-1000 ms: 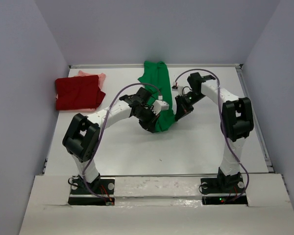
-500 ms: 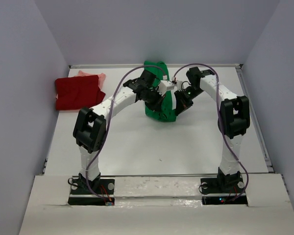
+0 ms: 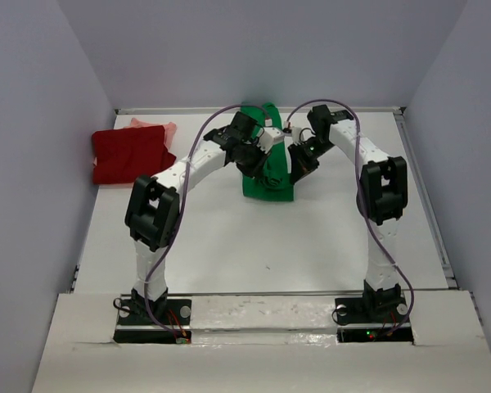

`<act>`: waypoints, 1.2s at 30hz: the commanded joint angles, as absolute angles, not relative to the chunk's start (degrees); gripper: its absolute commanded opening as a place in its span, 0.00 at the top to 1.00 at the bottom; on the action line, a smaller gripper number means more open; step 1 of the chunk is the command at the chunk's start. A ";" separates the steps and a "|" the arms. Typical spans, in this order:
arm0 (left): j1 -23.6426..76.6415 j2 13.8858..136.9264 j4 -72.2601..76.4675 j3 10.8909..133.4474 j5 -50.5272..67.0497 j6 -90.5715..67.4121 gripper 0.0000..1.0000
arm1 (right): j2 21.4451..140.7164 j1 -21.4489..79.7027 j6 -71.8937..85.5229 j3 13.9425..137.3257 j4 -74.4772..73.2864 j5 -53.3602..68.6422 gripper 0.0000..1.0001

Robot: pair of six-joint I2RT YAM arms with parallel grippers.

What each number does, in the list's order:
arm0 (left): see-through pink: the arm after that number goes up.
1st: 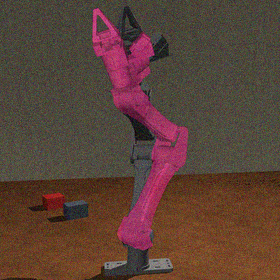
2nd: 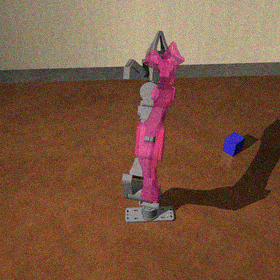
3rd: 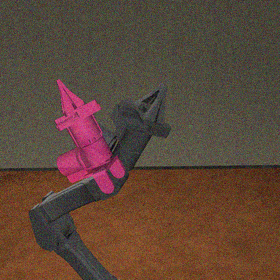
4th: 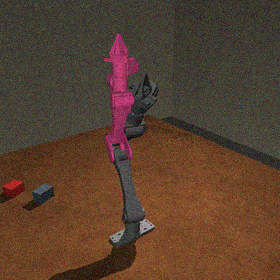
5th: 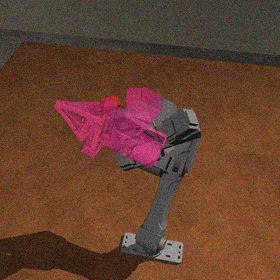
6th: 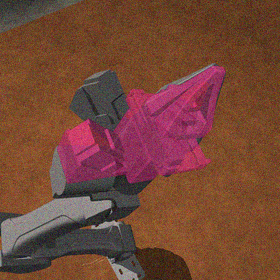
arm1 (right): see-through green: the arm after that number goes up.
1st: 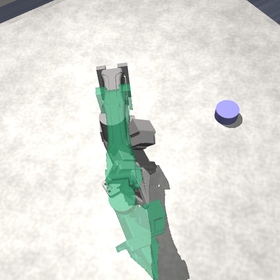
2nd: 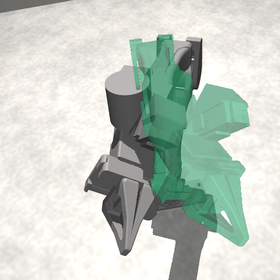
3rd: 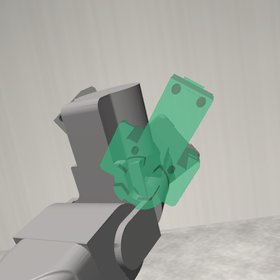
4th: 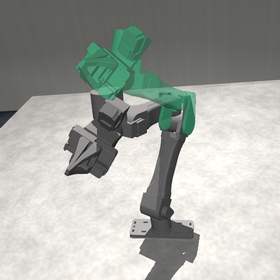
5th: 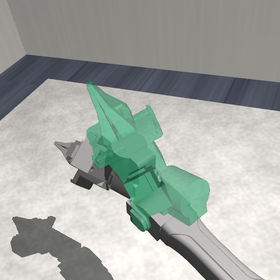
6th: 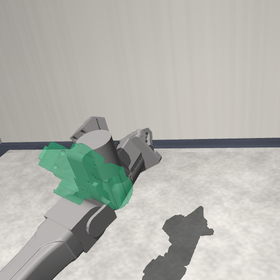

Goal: Fold and stack the t-shirts
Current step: Fold the folded rectangular tshirt in 1/3 of the way

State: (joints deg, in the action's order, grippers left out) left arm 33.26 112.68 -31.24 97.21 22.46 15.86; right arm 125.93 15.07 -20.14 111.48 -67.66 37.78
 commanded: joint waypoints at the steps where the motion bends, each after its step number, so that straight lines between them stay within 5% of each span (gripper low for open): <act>1: 32.52 113.46 -29.27 100.45 21.01 14.86 1.00 | 127.52 15.47 -20.21 117.24 -67.24 36.39 1.00; 36: 31.20 119.35 -22.32 105.55 5.89 9.76 1.00 | 138.42 13.36 -15.47 136.23 -61.26 29.18 1.00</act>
